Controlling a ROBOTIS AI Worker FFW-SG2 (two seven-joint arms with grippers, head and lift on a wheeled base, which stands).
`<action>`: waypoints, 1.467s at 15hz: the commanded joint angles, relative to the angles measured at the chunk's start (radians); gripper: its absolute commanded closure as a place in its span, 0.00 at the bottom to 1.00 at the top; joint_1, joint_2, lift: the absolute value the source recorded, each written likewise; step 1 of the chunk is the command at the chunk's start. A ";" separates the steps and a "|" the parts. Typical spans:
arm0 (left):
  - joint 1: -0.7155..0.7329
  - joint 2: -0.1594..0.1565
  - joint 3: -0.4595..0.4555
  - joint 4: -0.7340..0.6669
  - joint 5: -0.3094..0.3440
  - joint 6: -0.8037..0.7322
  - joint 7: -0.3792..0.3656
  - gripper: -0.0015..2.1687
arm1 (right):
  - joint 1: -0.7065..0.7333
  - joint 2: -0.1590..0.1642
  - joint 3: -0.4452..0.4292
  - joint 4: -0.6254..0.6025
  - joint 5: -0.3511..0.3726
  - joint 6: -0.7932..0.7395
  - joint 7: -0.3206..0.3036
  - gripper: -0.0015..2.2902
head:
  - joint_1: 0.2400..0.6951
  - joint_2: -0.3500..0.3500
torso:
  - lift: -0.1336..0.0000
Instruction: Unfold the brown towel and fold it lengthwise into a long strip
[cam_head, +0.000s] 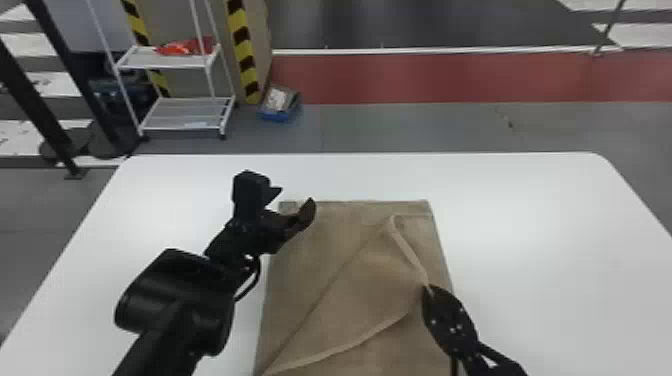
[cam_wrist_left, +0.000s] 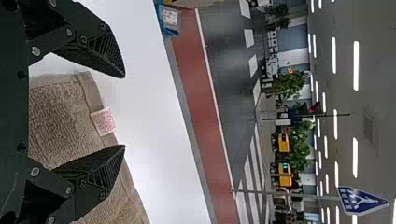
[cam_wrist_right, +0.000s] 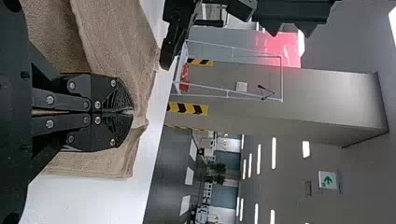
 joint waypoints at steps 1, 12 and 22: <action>-0.033 0.000 0.002 0.039 -0.001 0.018 0.000 0.19 | 0.000 -0.005 0.000 -0.004 -0.002 0.000 0.000 0.62 | 1.00 0.58 | 0.08; -0.034 0.009 0.048 0.060 0.023 0.055 -0.031 0.24 | -0.020 -0.014 0.005 0.005 -0.019 0.003 0.012 0.62 | 1.00 0.63 | 0.08; -0.031 0.009 0.054 0.074 0.022 0.055 -0.074 0.32 | -0.023 -0.011 0.005 0.010 -0.022 0.003 0.014 0.62 | 1.00 0.63 | 0.08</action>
